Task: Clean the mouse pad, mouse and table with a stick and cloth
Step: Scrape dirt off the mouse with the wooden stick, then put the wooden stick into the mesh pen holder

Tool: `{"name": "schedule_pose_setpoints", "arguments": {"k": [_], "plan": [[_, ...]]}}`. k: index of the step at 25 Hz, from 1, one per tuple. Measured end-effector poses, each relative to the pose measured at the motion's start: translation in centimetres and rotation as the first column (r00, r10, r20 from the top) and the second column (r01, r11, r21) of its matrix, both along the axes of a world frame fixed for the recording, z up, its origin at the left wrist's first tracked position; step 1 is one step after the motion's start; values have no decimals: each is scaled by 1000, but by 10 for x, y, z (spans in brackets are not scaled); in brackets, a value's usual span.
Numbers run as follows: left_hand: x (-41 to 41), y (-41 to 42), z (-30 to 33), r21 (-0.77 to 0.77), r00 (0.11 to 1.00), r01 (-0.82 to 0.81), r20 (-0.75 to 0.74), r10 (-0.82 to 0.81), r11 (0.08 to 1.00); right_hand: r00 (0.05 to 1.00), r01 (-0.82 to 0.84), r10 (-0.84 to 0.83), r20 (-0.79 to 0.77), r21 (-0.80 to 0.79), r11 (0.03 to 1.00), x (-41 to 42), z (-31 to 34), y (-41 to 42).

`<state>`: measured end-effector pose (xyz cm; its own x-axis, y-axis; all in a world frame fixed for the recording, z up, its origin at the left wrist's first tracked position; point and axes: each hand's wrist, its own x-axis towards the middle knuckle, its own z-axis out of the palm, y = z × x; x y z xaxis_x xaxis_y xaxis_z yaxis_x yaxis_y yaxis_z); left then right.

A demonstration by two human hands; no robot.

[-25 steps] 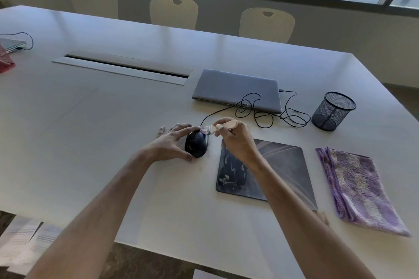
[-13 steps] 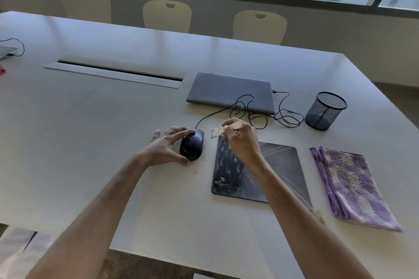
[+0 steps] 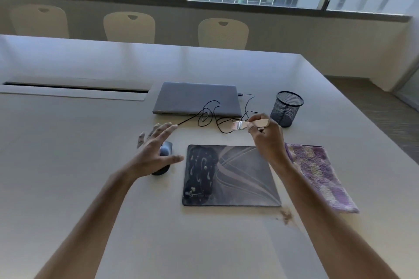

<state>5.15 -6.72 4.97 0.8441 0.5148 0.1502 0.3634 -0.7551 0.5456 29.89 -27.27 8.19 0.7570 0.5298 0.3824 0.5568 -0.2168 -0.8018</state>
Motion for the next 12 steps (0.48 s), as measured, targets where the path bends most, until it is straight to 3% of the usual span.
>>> {"name": "schedule_pose_setpoints", "arguments": {"k": [7,12], "plan": [[118,-103,-2,106,971,233,-78,-225,967,990,100,-97,100,-21,995,55,24,-41],[167,-138,-13,163,967,252,-85,-241,954,976,191,-193,99,27,981,94,41,-62]]}}
